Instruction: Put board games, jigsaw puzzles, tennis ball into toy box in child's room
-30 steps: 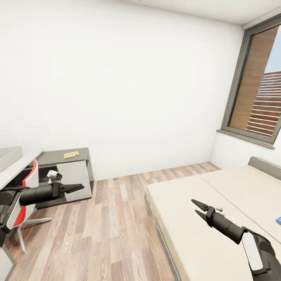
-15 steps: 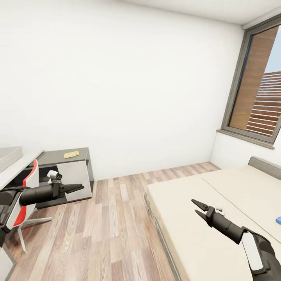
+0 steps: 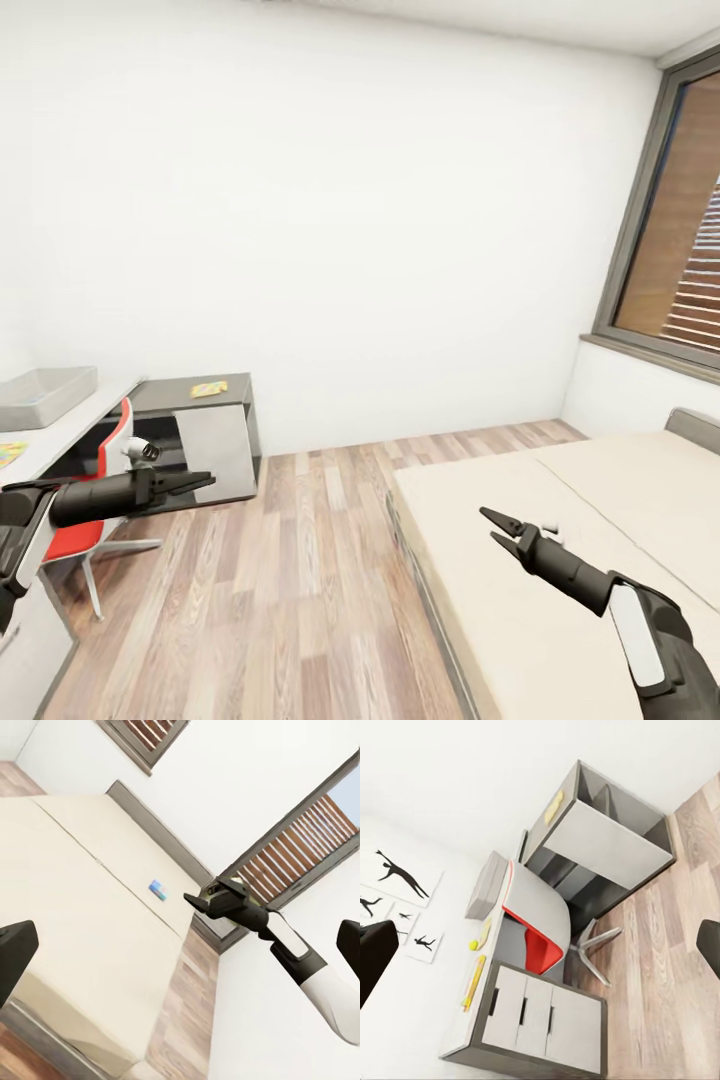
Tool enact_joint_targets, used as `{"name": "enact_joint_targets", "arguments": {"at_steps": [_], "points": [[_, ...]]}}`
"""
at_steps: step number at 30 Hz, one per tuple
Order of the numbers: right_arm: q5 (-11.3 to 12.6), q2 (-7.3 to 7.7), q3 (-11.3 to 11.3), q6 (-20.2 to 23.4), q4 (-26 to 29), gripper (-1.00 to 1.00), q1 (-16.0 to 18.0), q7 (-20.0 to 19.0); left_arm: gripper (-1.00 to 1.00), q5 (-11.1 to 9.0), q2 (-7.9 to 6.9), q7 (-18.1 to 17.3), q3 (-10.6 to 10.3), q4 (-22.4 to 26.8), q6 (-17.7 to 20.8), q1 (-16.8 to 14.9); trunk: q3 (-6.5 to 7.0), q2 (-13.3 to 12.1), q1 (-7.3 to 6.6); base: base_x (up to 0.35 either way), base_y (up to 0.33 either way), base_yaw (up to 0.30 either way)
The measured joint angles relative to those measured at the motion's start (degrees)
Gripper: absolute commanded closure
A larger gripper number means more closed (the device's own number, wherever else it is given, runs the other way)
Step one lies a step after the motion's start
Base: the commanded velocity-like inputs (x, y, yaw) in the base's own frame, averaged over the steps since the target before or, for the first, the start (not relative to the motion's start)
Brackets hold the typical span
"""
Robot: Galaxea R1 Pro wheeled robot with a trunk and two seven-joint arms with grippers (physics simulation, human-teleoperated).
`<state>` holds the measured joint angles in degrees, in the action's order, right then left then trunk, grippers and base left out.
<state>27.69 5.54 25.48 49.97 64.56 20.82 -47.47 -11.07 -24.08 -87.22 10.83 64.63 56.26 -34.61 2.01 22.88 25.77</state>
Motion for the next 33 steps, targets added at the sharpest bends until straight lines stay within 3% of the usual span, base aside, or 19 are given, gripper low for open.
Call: {"name": "enact_joint_targets", "arguments": {"at_steps": [12,33], "points": [[0.0,0.05,-0.3,0.0,0.1,-1.0,-0.1,-0.1,-1.0,0.0,0.0,0.0,0.0,0.0,0.0,0.0,-0.01,0.0,0.0,-0.005,0.0,0.277],[0.1,0.09,-0.3,0.0,0.1,-1.0,-0.2,-0.2,-1.0,-0.1,0.01,-0.1,0.0,0.0,0.0,0.0,-0.03,0.0,0.0,0.0,-0.062,0.089]]}}
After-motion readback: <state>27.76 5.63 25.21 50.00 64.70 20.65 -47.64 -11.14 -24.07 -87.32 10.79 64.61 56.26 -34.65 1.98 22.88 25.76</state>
